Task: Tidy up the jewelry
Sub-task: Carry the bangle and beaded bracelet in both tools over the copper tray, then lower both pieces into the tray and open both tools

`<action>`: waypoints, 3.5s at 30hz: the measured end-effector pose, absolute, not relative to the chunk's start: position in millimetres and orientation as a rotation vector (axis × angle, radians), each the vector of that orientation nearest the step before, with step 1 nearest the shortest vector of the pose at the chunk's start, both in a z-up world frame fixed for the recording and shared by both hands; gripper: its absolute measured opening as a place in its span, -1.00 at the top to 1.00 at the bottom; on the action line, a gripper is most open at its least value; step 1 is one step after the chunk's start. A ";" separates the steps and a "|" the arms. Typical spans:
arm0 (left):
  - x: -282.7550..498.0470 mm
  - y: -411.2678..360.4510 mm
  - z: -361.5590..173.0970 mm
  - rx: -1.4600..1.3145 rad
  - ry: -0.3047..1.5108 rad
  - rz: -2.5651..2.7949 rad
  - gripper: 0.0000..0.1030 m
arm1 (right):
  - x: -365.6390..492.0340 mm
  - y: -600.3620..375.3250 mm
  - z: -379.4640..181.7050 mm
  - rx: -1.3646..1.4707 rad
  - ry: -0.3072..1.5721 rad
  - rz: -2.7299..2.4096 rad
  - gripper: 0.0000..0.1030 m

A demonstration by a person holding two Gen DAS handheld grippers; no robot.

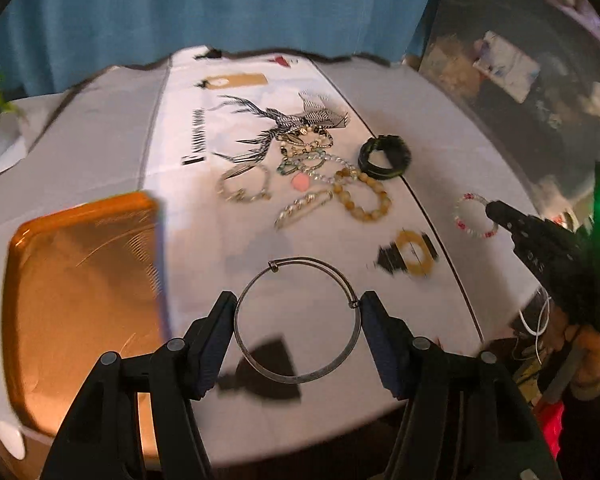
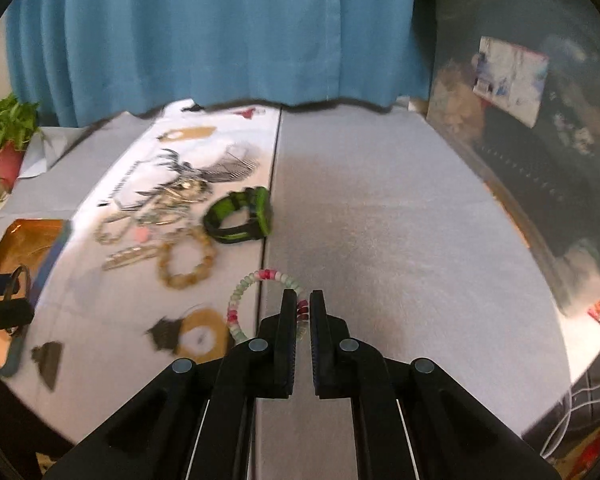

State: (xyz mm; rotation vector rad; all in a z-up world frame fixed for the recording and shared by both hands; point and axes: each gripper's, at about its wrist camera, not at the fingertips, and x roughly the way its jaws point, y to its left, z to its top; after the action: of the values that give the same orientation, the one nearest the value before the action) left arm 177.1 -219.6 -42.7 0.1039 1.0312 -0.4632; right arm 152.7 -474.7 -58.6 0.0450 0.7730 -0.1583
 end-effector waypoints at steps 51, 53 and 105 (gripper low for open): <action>-56.4 -47.8 -13.5 0.014 0.834 -0.346 -0.15 | -98.2 -224.8 -27.3 -0.175 0.783 0.148 0.87; -53.3 -45.7 -15.7 0.010 0.837 -0.342 -0.15 | -94.9 -224.9 -28.2 -0.177 0.787 0.148 0.87; 160.2 26.1 -70.8 0.014 0.917 -0.060 -0.84 | 168.2 -163.8 -82.8 -0.059 0.946 0.200 -0.21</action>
State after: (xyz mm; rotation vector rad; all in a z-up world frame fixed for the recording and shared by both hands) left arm 160.2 26.1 -70.8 0.0137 0.9172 -0.0595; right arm 168.2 -163.8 -82.8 -0.0590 0.9461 0.1999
